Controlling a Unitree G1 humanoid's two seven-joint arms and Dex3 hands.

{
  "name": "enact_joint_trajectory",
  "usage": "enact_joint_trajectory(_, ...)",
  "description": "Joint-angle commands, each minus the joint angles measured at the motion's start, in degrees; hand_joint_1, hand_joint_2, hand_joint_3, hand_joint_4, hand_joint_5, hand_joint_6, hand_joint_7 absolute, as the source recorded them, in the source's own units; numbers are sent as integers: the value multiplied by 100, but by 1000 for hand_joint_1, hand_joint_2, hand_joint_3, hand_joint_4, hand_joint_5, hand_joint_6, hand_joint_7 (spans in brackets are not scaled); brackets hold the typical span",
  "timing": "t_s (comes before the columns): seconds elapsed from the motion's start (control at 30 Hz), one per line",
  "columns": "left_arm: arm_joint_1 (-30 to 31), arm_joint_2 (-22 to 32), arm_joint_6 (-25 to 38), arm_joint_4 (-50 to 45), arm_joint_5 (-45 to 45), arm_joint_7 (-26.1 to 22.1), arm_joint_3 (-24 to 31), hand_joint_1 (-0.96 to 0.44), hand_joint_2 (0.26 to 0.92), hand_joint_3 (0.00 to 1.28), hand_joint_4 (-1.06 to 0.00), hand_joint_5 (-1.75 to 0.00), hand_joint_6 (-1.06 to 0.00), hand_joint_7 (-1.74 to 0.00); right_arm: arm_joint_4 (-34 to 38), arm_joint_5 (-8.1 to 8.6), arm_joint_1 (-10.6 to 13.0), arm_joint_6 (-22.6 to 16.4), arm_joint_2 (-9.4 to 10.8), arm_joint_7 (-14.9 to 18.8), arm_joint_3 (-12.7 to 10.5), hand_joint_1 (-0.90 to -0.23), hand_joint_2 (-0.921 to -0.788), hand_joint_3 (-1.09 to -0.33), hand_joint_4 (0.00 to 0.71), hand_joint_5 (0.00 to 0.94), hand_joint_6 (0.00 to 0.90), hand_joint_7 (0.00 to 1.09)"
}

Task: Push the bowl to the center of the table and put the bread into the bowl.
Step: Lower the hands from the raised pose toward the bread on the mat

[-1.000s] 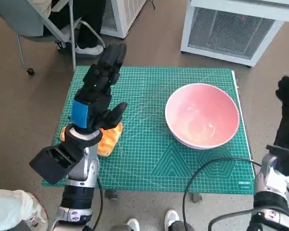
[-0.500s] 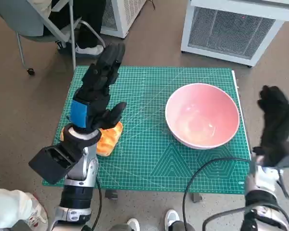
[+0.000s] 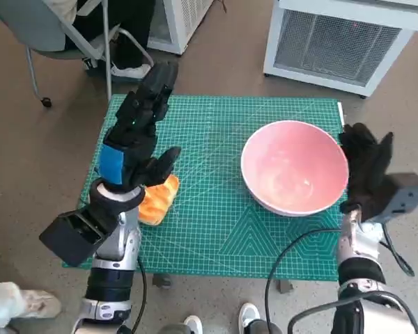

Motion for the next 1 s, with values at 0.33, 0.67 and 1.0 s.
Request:
enact_joint_trajectory(0.33,259,123,84,-366,198,185,5,-598,921,342,-230,-4,-391,-13,170,-84,-306,430,339,42,76,-507,-921,-765,228,13,44,453)
enact_joint_trajectory(0.67,406,180,230,-613,304,383,18,-588,921,341,-236,-6,-410,-21,199,-101,-492,535,505,62,95,-512,-921,-757,229,8,54,449)
enact_joint_trajectory(1.0,552,211,293,-808,423,568,30,-592,921,341,-228,-1,-419,-23,246,-332,-736,623,664,-220,283,-484,-921,-767,203,1,90,326)
